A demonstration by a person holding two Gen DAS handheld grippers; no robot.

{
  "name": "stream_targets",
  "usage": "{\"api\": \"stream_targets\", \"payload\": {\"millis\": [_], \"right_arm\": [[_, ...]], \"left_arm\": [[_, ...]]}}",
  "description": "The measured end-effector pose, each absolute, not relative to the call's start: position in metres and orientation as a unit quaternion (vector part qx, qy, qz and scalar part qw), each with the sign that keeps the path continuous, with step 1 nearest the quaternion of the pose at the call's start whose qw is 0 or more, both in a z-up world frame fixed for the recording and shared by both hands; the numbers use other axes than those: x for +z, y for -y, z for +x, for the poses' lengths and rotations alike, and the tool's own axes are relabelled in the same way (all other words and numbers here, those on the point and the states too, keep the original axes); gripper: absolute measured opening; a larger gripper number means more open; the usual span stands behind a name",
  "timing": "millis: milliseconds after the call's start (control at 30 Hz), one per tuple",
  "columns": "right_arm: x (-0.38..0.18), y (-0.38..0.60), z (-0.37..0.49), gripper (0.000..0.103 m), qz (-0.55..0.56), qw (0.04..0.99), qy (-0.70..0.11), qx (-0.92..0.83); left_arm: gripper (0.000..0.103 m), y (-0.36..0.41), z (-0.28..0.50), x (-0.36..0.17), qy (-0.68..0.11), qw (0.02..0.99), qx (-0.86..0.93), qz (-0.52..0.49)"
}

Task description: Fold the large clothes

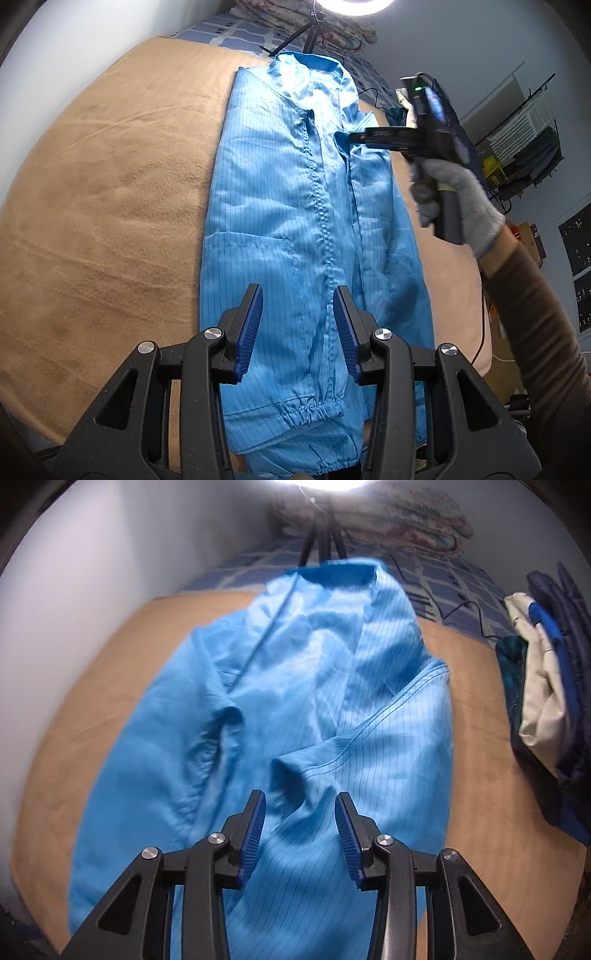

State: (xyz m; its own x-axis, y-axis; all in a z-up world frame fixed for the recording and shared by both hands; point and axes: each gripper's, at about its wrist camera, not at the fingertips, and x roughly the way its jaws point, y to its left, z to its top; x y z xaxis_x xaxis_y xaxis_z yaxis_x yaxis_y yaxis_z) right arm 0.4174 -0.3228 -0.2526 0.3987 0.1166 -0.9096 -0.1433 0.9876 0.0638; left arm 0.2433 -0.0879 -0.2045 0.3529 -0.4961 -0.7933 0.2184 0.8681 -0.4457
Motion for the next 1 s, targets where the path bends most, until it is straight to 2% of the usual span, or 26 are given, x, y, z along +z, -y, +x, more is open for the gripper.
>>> {"api": "stream_targets", "payload": {"millis": [33, 67, 100, 200, 367, 467, 533, 567, 667, 833, 1000], "right_arm": [[-0.256, 0.322, 0.419, 0.034, -0.014, 0.836, -0.543, 0.075], [-0.26, 0.322, 0.422, 0.024, -0.017, 0.836, -0.544, 0.071], [-0.264, 0.323, 0.425, 0.01, -0.018, 0.835, -0.546, 0.066], [-0.266, 0.326, 0.428, 0.0, -0.008, 0.839, -0.541, 0.063], [-0.248, 0.33, 0.429, 0.0, 0.071, 0.858, -0.5, 0.1], [-0.261, 0.323, 0.439, 0.0, 0.095, 0.85, -0.506, 0.114], [-0.278, 0.314, 0.445, 0.009, 0.092, 0.841, -0.52, 0.116], [-0.286, 0.31, 0.448, 0.02, 0.09, 0.836, -0.53, 0.115], [-0.277, 0.31, 0.439, 0.028, 0.097, 0.845, -0.51, 0.128], [-0.244, 0.345, 0.389, 0.021, 0.111, 0.868, -0.471, 0.112], [-0.251, 0.36, 0.335, 0.019, 0.092, 0.869, -0.477, 0.093]], "left_arm": [[0.04, 0.088, 0.244, -0.204, -0.524, 0.812, -0.221, -0.133], [0.04, 0.089, 0.244, -0.204, -0.524, 0.811, -0.222, -0.133], [0.04, 0.089, 0.245, -0.204, -0.525, 0.811, -0.222, -0.133], [0.04, 0.09, 0.246, -0.206, -0.53, 0.806, -0.226, -0.136], [0.04, 0.089, 0.247, -0.204, -0.528, 0.806, -0.226, -0.142], [0.04, 0.09, 0.246, -0.203, -0.528, 0.807, -0.225, -0.143], [0.04, 0.092, 0.245, -0.202, -0.526, 0.808, -0.226, -0.137], [0.04, 0.093, 0.244, -0.201, -0.525, 0.81, -0.226, -0.133], [0.04, 0.092, 0.241, -0.197, -0.519, 0.815, -0.227, -0.123], [0.04, 0.085, 0.24, -0.193, -0.51, 0.821, -0.223, -0.124], [0.04, 0.086, 0.234, -0.189, -0.505, 0.824, -0.226, -0.121]]}}
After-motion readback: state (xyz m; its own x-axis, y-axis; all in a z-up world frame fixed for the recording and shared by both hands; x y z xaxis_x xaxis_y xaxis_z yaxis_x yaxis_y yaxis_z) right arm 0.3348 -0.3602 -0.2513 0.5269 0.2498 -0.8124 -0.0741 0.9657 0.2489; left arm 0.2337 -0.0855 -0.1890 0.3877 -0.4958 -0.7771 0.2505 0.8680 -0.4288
